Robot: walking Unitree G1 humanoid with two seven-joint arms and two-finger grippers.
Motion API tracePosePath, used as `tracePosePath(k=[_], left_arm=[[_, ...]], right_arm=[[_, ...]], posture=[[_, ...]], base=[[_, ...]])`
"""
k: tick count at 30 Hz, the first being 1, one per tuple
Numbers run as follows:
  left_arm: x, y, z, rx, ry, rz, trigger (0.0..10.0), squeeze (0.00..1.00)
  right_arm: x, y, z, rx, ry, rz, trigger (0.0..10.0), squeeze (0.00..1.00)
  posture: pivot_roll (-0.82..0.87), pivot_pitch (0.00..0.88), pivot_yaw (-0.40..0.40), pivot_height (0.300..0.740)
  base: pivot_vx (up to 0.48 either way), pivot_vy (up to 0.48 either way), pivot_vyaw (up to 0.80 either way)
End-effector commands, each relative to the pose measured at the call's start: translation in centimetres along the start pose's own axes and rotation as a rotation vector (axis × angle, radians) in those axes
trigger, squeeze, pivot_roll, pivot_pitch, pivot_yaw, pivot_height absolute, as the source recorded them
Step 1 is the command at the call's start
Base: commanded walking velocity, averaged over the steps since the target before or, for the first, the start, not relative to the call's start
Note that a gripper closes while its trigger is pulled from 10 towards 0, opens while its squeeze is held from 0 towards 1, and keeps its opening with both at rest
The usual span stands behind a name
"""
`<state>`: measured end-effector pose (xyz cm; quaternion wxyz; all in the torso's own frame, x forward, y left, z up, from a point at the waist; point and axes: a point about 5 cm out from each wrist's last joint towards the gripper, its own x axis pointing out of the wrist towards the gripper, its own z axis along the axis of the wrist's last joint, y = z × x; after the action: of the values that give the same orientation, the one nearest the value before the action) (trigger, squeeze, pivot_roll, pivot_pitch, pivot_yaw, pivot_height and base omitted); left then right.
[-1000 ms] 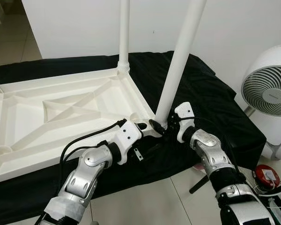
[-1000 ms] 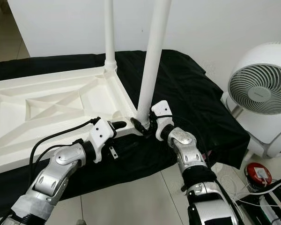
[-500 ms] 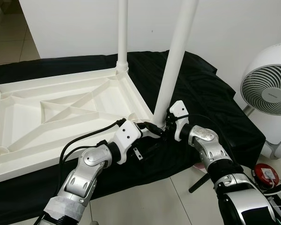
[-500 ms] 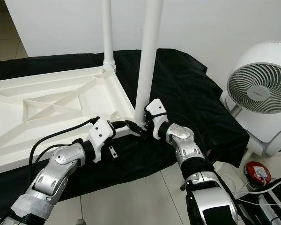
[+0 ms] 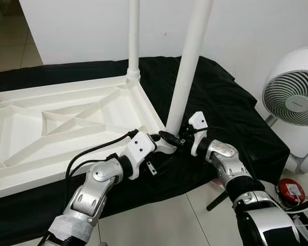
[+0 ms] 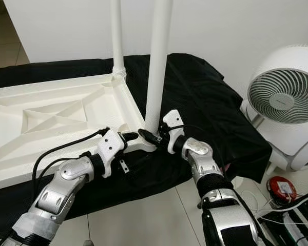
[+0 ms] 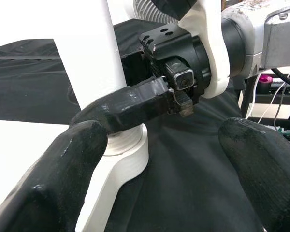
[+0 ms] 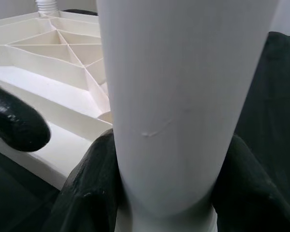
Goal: Building children table
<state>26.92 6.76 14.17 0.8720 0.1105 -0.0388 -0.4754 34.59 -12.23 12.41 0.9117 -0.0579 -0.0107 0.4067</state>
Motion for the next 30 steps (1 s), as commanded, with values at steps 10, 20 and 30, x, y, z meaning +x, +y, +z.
tracePosePath(k=[10, 20, 30], left_arm=[[0.0, -0.4, -0.1, -0.008, 0.007, 0.034, 10.0, 0.00], [0.2, -0.7, -0.2, -0.014, 0.007, 0.017, 10.0, 0.00], [0.2, -0.8, -0.2, -0.015, 0.006, 0.016, 10.0, 0.00]], right_arm=[[-0.9, 0.1, -1.7, 0.105, 0.067, -0.346, 10.0, 0.00], [-1.2, 2.2, -2.2, 0.171, 0.087, -0.722, 10.0, 0.00], [-1.5, 2.6, -1.7, 0.164, 0.113, -0.872, 10.0, 0.00]], posture=[[-0.01, 0.000, -0.061, 0.740], [-0.01, 0.000, -0.059, 0.740], [-0.01, 0.000, -0.064, 0.740]], base=[[0.000, 0.000, 0.00], [0.000, 0.000, 0.00], [0.000, 0.000, 0.00]])
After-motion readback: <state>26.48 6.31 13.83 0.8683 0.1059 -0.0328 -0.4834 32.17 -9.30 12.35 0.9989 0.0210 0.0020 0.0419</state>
